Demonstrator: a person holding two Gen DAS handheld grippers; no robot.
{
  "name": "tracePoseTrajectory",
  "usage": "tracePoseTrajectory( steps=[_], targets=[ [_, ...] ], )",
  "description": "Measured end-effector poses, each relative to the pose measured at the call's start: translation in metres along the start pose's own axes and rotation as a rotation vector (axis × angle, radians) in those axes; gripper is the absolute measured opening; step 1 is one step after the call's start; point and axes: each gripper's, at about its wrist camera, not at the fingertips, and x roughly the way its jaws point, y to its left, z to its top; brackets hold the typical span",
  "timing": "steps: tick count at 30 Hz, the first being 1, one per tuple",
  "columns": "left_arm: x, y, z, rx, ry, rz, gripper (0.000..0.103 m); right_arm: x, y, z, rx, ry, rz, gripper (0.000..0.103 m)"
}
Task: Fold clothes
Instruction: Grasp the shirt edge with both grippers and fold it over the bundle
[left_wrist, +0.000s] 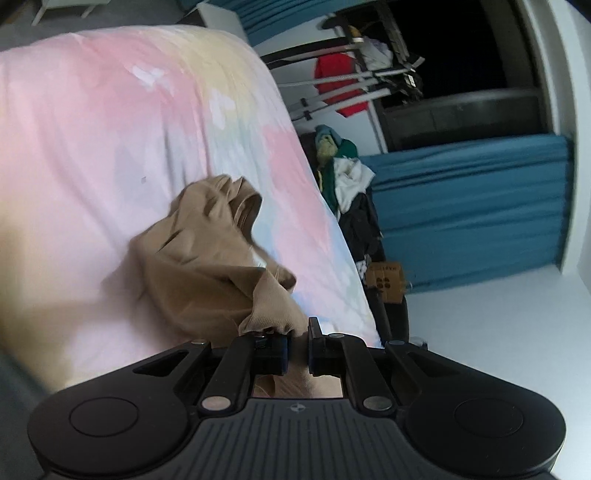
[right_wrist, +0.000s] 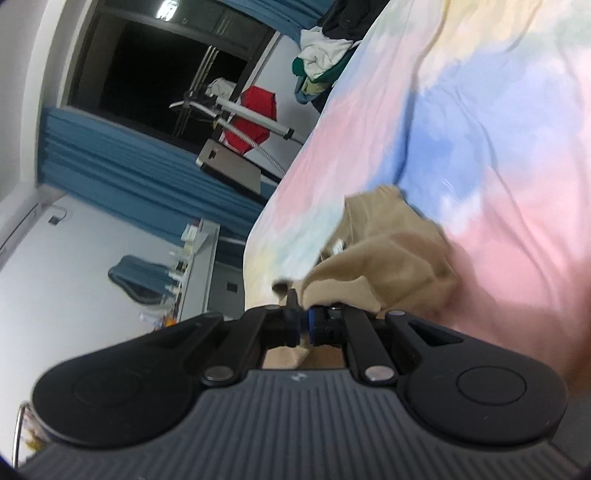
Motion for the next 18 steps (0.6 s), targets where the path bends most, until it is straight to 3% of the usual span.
tracePoseTrajectory(
  steps=[6,13,18],
  targets=[
    [0.087,-0.004,0.060,-0.035,0.000,0.050,0.010,0.080,0.009,0.049,0.052,-0.011,-0.058,0.008],
    [0.189,0.020,0.119,-0.038,0.032,0.120,0.012,0.174,-0.027,0.087,0.094,0.020,-0.146,0.008],
    [0.219,0.040,0.130,0.008,0.061,0.137,0.013,0.209,-0.056,0.092,0.094,0.056,-0.173,0.009]
  ],
)
